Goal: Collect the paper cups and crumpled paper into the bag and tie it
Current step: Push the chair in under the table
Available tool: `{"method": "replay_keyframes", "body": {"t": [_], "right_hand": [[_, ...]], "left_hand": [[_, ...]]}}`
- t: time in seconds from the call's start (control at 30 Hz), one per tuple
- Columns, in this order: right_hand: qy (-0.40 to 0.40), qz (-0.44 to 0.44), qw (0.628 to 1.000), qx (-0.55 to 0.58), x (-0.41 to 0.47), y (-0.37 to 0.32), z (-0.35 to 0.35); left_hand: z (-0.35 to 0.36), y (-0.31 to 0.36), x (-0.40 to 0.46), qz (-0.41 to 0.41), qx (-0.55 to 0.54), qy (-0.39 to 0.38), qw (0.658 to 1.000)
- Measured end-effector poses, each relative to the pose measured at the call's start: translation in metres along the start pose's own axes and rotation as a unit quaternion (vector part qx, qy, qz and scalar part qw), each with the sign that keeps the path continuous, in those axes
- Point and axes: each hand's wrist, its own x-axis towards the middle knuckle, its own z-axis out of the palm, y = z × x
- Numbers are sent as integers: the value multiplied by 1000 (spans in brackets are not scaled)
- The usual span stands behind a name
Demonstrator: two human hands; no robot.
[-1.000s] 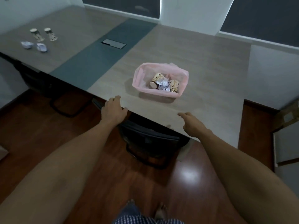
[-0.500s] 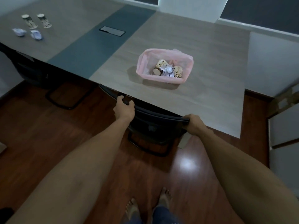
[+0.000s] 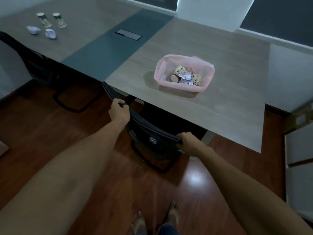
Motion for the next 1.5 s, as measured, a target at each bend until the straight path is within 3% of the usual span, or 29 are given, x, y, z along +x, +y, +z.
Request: {"method": "replay_keyframes", "body": {"t": [0.2,0.4,0.63,0.9,1.0,1.1,1.23,1.5], "right_hand": [[-63,-76,993,-60,24,-69,32],[-62,-136,986,-80,47,-136,60],[-29,-161,986,-21,76,-212,105],[-65,-154,983,81,97,-267,132],[-78,-142,984,72,99,-258,115],[-70,-111,991,40,103,-220,92],[-26,-47,998,36,119,-162,68],[-69,-48,996,43,163,-101,46]], "left_hand": [[-47,-30,30,41,6,15,999],[-84,-62,32,48,6,34,998],[-128,-86,54,27,22,78,996],[-157,-87,68,9,106,114,988],[-159,-80,57,47,160,130,977],[-154,-70,44,139,232,131,954],[-131,-59,34,193,234,53,951],[-47,-93,30,101,200,-48,973]]}}
